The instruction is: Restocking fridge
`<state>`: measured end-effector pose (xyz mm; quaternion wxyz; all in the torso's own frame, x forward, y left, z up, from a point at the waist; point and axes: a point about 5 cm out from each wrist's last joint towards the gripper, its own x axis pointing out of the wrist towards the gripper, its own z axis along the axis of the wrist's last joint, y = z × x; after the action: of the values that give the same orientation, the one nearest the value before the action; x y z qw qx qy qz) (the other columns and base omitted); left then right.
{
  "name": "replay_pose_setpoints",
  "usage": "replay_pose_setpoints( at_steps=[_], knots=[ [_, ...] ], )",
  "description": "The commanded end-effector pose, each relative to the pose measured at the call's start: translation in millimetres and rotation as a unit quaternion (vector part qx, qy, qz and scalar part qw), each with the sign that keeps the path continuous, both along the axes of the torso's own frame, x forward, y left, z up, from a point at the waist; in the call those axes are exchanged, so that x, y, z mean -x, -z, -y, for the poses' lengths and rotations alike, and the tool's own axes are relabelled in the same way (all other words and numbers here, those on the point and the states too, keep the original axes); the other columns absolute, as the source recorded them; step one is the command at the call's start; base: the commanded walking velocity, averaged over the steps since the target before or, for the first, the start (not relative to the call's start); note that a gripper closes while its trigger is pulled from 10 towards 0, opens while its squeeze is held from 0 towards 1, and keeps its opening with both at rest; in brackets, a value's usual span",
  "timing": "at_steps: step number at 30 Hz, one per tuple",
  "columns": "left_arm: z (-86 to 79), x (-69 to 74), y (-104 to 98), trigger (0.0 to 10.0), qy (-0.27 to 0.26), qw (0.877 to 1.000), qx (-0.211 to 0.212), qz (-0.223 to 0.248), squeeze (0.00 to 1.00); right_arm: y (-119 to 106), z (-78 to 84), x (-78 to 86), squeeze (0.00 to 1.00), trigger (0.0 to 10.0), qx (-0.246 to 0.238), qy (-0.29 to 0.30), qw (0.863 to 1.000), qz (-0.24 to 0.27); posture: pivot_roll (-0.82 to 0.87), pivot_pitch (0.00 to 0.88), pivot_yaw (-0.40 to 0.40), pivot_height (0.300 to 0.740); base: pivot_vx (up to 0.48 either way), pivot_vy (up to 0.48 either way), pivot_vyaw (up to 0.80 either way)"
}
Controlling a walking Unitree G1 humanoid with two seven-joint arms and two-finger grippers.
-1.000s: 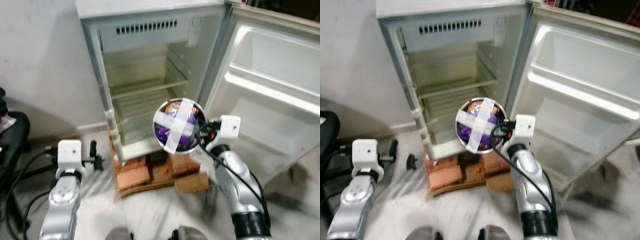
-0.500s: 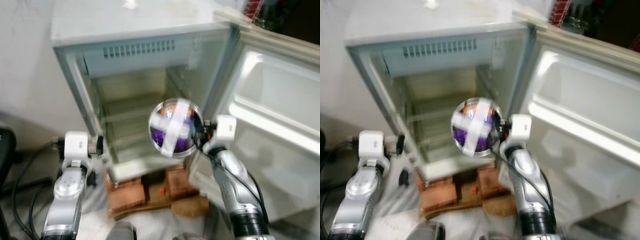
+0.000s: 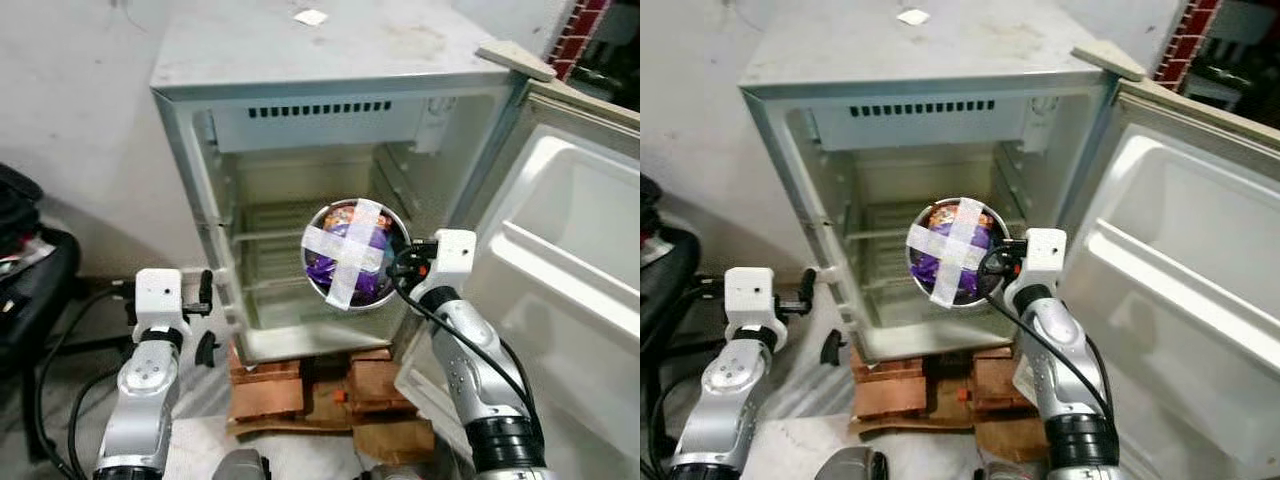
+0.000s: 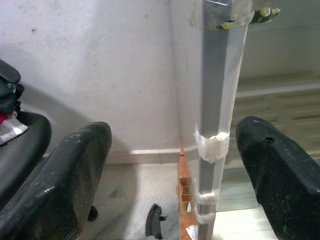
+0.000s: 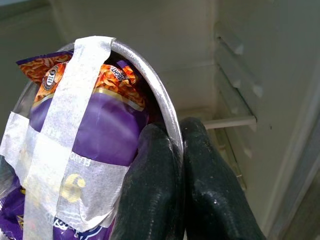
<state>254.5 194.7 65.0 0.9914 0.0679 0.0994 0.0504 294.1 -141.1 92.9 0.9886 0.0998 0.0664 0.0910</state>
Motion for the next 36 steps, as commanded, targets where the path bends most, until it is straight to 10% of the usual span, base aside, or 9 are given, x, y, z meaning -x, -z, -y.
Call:
replay_pose_setpoints(
  at_steps=[1,12,36],
  knots=[
    [-0.7,0.3,-2,10.0,-0.001,1.000,-0.007,0.000,0.00,-7,3.2,-3.3,0.00,10.0,0.000,0.007,1.000,0.019,0.06,0.040,-0.048,0.740,0.000,0.000,0.00],
    [-5.8,14.4,3,10.0,-0.003,1.000,-0.006,-0.007,0.00,-5,2.7,-1.2,0.00,10.0,-0.001,0.008,1.000,0.015,0.06,0.043,-0.045,0.740,0.000,0.000,0.80],
    [13.2,21.4,0,10.0,0.063,0.998,0.015,-0.011,0.00,-3,-0.3,-3.7,0.00,10.0,-0.004,0.005,1.000,0.006,0.07,0.067,-0.062,0.740,0.111,0.000,0.00]
  ],
)
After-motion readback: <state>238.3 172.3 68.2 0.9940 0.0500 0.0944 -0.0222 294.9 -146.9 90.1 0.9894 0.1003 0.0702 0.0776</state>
